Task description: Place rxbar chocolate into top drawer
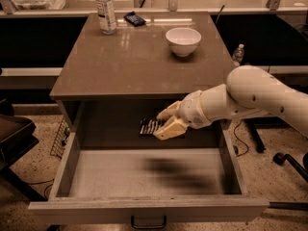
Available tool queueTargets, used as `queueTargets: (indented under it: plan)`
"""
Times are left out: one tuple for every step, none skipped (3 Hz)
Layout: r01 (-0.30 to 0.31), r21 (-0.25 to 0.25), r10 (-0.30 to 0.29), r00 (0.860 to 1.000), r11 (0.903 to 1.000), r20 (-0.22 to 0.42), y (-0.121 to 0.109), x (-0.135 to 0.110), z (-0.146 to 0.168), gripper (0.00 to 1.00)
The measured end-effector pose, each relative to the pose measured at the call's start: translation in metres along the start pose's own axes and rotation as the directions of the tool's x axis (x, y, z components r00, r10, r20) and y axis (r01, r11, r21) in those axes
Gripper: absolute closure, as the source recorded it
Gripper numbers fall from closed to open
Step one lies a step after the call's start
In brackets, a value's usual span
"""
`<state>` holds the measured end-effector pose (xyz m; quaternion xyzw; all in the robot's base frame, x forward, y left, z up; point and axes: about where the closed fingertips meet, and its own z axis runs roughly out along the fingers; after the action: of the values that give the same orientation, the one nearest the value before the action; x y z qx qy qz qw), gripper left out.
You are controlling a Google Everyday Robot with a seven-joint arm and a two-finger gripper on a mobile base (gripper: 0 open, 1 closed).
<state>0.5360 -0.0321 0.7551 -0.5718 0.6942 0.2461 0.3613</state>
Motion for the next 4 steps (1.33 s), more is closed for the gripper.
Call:
queueTargets:
  plan:
    - [0.0,0.0,0.0,1.0,1.0,0.0,0.0,0.0,0.0,1.0]
    - [-0.033,-0.024,0.034,0.999,0.9992,0.033,0.004,0.019,0.017,1.0]
    - [-0.068,-0.047,0.072,0.993,0.9966,0.089,0.023,0.056,0.047,1.0]
    - [-0.028,-0.054,0.034,0.993,0.9981,0.113,0.049,0.087,0.082,1.0]
